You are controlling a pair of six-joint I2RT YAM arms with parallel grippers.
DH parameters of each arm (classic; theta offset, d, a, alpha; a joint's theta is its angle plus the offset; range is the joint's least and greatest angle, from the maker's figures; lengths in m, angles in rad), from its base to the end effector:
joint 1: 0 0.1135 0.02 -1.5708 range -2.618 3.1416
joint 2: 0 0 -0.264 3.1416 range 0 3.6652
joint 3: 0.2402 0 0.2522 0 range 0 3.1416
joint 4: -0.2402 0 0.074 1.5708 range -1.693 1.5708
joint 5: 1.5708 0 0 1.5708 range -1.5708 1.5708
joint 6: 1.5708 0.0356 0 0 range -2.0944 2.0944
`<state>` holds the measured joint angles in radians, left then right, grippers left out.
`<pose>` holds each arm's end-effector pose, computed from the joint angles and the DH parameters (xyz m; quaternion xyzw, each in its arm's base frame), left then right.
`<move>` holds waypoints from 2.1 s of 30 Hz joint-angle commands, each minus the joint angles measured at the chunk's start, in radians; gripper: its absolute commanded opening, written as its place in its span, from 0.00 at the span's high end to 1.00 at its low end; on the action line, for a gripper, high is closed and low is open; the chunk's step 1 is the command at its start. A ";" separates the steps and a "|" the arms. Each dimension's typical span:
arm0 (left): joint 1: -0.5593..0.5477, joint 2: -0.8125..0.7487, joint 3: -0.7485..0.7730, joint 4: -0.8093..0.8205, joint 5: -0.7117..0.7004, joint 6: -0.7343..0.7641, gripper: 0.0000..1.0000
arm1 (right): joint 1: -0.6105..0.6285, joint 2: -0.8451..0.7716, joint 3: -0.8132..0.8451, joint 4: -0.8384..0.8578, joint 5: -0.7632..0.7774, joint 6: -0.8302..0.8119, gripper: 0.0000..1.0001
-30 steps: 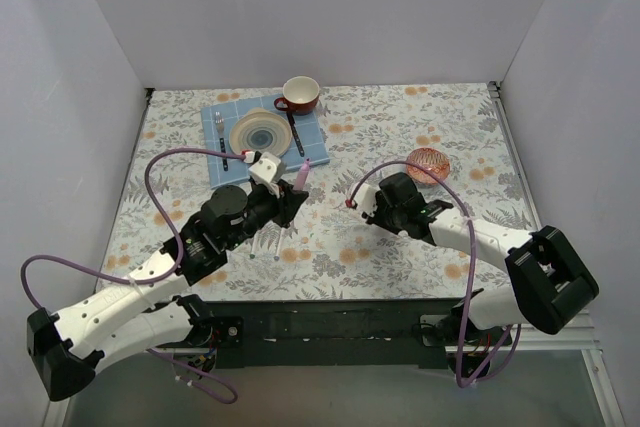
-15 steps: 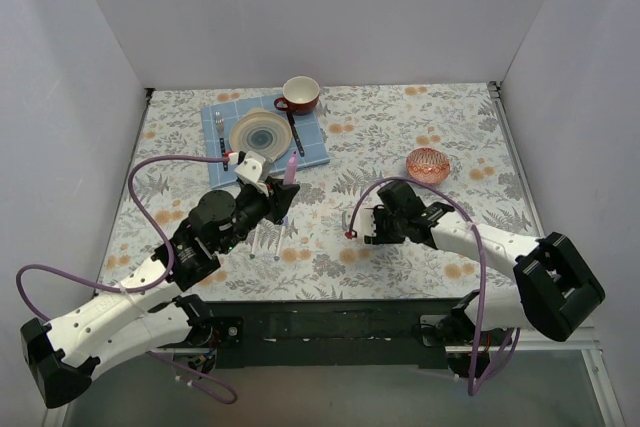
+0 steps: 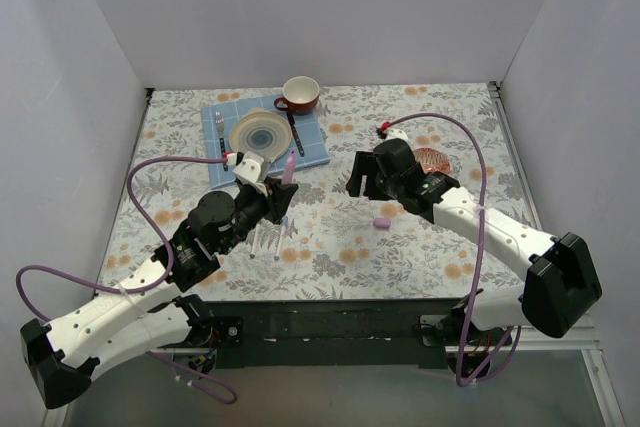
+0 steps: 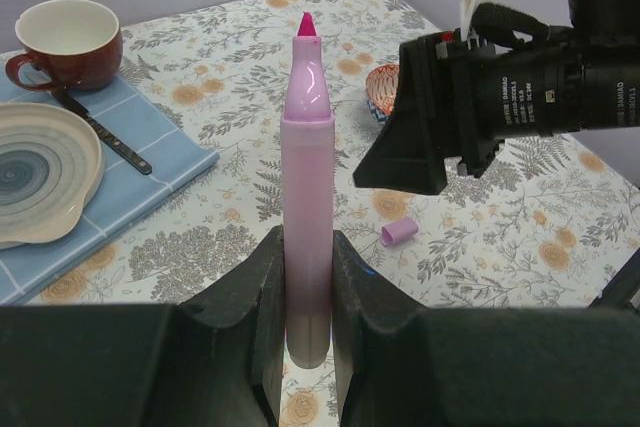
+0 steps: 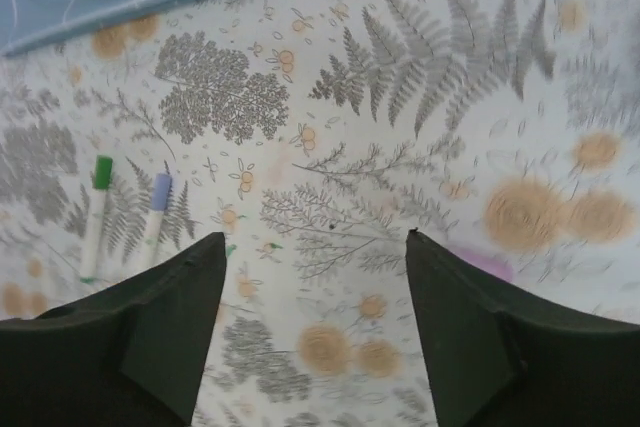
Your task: Insert the pens into the pen caps
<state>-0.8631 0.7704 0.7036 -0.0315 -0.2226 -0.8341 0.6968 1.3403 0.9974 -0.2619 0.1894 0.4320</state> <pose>0.1276 -0.1371 0.3302 -0.0639 0.7374 -0.4464 0.5029 0.2345 0.1875 0.2827 -0.0728 0.8797 0.1766 0.4354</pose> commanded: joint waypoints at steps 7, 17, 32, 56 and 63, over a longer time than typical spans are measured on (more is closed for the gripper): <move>0.003 -0.026 -0.006 0.010 -0.003 0.006 1.00 | -0.077 -0.061 -0.069 -0.342 0.114 1.209 0.44; 0.003 -0.019 0.000 -0.001 0.009 0.004 1.00 | -0.121 0.014 -0.077 -0.412 0.084 1.370 0.45; 0.003 -0.034 0.002 -0.001 0.025 0.004 1.00 | -0.189 0.161 -0.098 -0.373 0.007 1.367 0.46; 0.003 -0.052 -0.001 -0.004 -0.015 0.023 1.00 | -0.203 0.401 -0.017 -0.353 -0.044 1.049 0.89; 0.001 -0.042 -0.006 -0.002 -0.001 0.023 1.00 | -0.192 0.321 -0.057 -0.295 0.067 0.724 0.99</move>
<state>-0.8631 0.7361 0.6998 -0.0326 -0.2218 -0.8261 0.4988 1.6829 0.9913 -0.6388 0.1047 1.3972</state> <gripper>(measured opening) 0.176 0.346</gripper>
